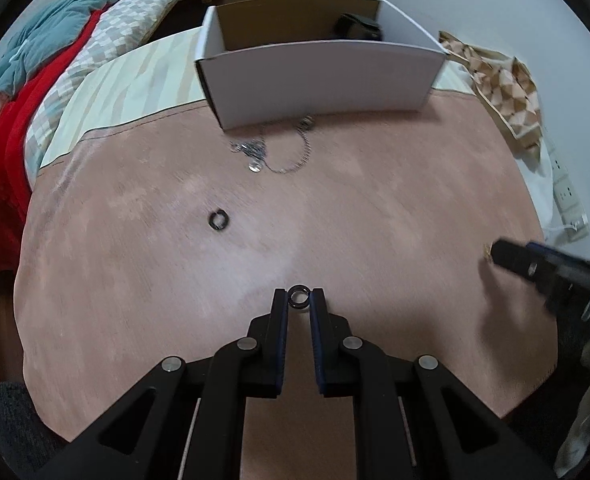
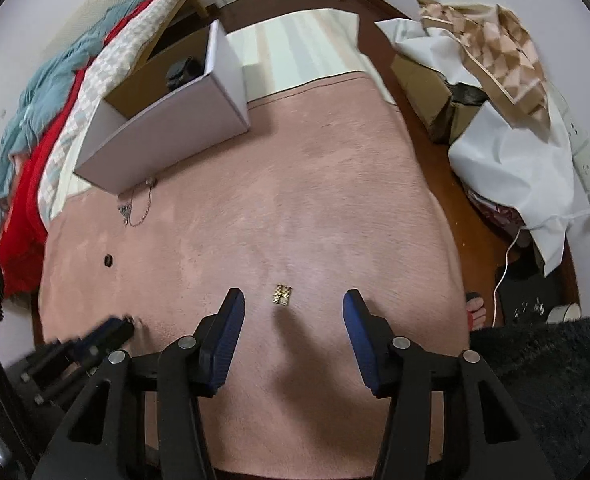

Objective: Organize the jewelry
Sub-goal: 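Carry the black ring toward the box with the left tool while the right tool opens over the gold piece, then lower the black ring into the white box and open the left tool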

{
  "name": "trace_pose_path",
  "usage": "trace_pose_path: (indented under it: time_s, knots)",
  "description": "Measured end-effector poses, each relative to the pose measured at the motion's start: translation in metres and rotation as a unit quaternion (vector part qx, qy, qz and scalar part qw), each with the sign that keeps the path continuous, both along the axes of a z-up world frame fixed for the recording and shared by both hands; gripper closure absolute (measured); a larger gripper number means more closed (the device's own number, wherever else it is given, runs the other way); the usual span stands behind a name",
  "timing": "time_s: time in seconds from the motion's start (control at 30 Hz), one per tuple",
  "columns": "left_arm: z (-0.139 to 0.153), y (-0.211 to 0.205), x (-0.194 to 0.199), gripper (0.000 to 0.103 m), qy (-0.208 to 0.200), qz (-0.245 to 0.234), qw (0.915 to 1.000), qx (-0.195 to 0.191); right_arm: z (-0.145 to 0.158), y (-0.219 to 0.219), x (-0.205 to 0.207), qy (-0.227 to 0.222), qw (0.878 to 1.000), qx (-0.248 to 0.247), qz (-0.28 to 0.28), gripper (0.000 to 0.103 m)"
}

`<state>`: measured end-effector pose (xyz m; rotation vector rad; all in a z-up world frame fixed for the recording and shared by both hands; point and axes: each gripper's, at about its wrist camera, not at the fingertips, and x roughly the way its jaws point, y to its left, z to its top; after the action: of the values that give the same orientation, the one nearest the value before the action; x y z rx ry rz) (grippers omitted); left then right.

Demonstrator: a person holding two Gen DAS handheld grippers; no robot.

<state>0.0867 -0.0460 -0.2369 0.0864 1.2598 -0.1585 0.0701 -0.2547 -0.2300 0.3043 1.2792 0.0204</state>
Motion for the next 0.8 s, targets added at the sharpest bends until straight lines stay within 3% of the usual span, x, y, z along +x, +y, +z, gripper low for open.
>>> trace_pose_path:
  time_s: [0.07,0.13,0.23,0.3,0.4,0.57,0.8]
  knots:
    - [-0.001,0.002,0.002,0.095,0.000,0.006,1.0000,-0.002,-0.004,0.009,0.004,0.005,1.000,-0.020,0.009,0.052]
    - [-0.001,0.006,0.004,0.095,0.002,0.013,0.9999,-0.005,-0.011,0.018,0.008,0.010,0.999,-0.036,0.017,0.067]
    - [-0.001,0.012,0.003,0.095,0.004,0.019,0.9998,-0.009,-0.012,0.028,0.010,0.001,0.997,-0.068,0.030,0.076]
    - [-0.002,0.014,0.003,0.095,0.005,0.022,0.9997,-0.011,-0.013,0.033,0.011,-0.002,0.996,-0.085,0.040,0.095]
    - [0.000,0.016,0.002,0.095,0.006,0.025,0.9995,-0.017,-0.012,0.038,0.010,-0.006,0.995,-0.089,0.051,0.096]
    - [0.016,0.020,0.005,0.095,-0.005,0.029,0.9991,-0.029,-0.002,0.026,0.006,-0.022,0.999,-0.037,0.017,0.096]
    - [0.060,0.025,0.035,0.095,-0.030,0.037,0.9967,-0.065,0.047,0.017,0.026,-0.069,0.997,0.031,-0.007,0.096]
